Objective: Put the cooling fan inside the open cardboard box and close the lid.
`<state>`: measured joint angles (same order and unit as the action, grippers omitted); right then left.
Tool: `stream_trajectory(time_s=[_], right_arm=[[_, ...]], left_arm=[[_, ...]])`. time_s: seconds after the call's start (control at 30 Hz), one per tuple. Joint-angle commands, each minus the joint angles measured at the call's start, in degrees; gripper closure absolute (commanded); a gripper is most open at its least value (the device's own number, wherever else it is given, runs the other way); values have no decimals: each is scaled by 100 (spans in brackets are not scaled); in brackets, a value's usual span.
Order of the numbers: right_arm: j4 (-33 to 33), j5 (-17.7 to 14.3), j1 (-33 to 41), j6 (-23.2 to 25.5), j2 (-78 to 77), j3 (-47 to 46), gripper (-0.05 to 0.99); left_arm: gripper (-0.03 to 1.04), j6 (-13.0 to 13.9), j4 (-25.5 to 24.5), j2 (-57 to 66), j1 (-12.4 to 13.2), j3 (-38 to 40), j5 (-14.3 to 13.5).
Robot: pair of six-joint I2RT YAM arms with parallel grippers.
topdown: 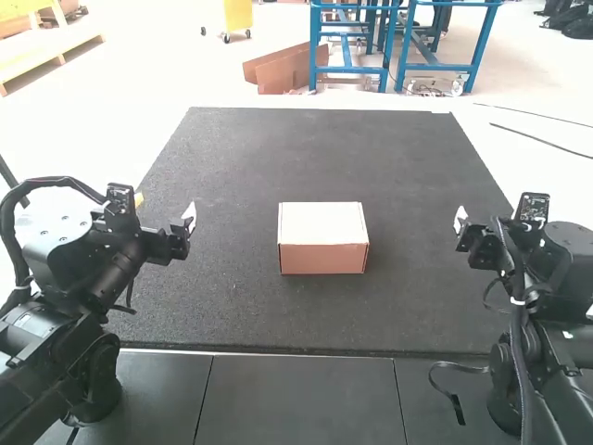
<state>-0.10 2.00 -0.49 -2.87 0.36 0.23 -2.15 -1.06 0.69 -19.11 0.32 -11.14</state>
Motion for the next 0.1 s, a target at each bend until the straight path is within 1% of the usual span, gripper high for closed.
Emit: stream_trajectory(time_s=[0.0, 0.07], right_arm=[[-34, -138, 58, -73, -36, -23, 2], [-34, -138, 40, -64, -36, -23, 2]], left_arm=[[5, 57, 36, -78, 162, -32, -20], [5, 57, 36, -69, 294, -40, -29]])
